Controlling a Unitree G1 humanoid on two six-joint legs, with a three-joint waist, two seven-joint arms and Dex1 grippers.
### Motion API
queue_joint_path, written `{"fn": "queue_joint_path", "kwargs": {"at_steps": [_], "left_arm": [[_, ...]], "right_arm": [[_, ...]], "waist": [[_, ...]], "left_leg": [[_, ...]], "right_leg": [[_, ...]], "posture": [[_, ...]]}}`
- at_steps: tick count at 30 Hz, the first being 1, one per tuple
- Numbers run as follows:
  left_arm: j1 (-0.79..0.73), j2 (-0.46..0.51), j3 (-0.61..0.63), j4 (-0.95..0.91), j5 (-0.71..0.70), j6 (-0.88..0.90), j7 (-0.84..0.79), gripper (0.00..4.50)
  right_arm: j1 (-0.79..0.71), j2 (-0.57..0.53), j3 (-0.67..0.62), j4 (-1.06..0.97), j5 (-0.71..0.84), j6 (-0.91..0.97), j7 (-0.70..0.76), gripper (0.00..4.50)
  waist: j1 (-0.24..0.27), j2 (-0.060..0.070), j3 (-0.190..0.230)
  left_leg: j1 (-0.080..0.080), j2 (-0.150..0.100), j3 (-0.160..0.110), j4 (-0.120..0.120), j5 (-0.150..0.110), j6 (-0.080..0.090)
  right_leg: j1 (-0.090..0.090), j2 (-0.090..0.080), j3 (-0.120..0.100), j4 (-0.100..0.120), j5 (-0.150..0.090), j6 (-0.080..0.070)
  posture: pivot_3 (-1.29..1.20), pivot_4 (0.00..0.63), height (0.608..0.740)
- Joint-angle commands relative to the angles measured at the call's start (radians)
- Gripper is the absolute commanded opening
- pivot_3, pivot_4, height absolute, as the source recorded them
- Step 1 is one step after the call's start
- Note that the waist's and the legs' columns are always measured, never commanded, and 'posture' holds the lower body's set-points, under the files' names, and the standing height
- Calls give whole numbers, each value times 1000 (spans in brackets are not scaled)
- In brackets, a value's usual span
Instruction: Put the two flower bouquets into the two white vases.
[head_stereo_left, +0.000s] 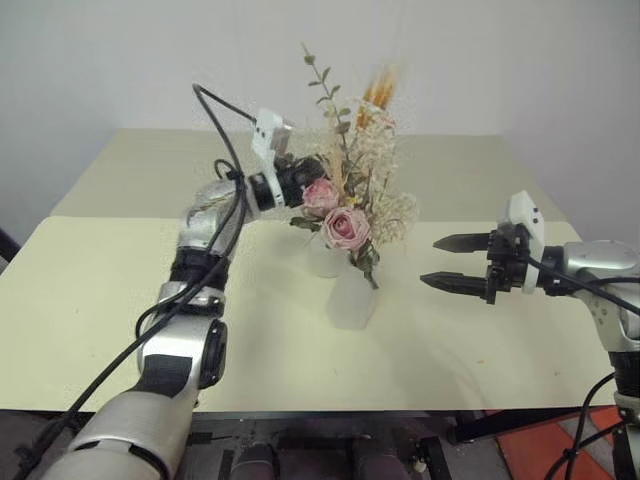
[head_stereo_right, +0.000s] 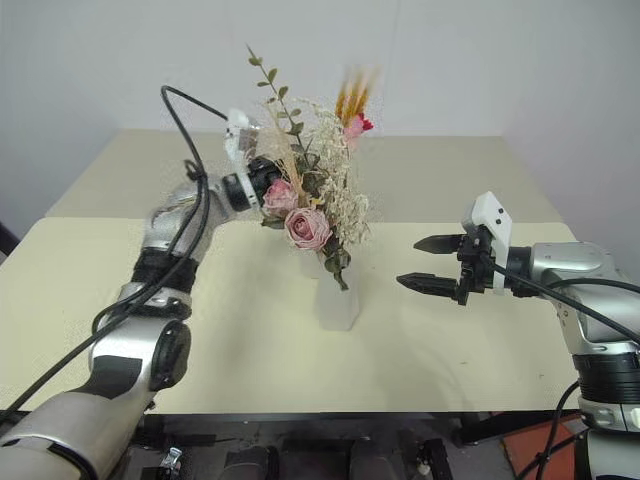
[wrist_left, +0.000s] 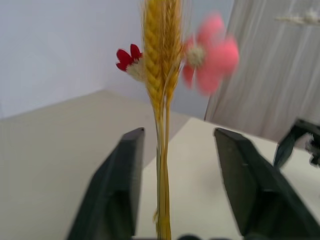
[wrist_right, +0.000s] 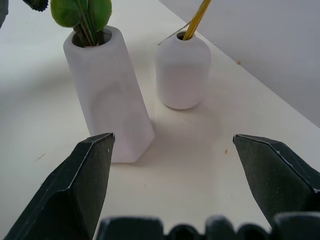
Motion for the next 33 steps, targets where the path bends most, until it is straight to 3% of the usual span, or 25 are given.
{"fn": "queue_joint_path", "kwargs": {"at_steps": [1, 4, 6, 11, 18, 25, 33], "left_arm": [[94, 83, 14, -197, -49, 112, -17, 3469], [186, 159, 43, -337, -81, 186, 6, 4441], [248, 211, 71, -417, -91, 215, 29, 4478], [430, 428, 167, -575, -176, 273, -80, 4478], [676, 657, 329, -708, -291, 307, -231, 4478], [799, 725, 427, -763, -361, 331, -239, 4478], [811, 731, 421, -792, -413, 341, -221, 4478]], "right_arm": [[-7, -10, -35, -10, 12, -20, 5, 4500], [-8, -6, -29, -5, 8, -26, 5, 4500], [-8, -5, -28, -4, 7, -30, 8, 4500], [5, -19, -39, 2, 9, -43, 25, 4500], [56, -47, -84, -31, 27, -48, 34, 4500], [92, -74, -137, -58, 38, -34, 36, 4500], [125, -93, -163, -88, 56, -29, 28, 4500]], "waist": [[-5, 0, 0], [-7, 0, 0], [-7, 0, 0], [-15, 0, 0], [-12, 1, 1], [-1, 1, 1], [-2, 1, 1]], "left_leg": [[0, 0, 0, 0, 0, 0], [0, 0, 0, 0, 0, 0], [0, 0, 0, 1, 0, 0], [1, 1, 0, 1, 0, 0], [2, 2, 0, 1, 0, 0], [3, 3, 0, 0, 0, 0], [4, 3, 0, 0, 0, 0]], "right_leg": [[0, 0, 0, 0, 0, 0], [0, 0, 0, 1, 1, -1], [0, 0, -1, 1, 0, -1], [0, 0, -1, 1, 0, -1], [1, 0, -2, 0, -2, -1], [2, -1, -4, 0, -5, -7], [2, -1, -4, 1, -5, -7]], "posture": [[0, 150, 740], [0, 150, 740], [0, 150, 740], [0, 150, 740], [0, 150, 740], [0, 150, 740], [0, 150, 740]]}}
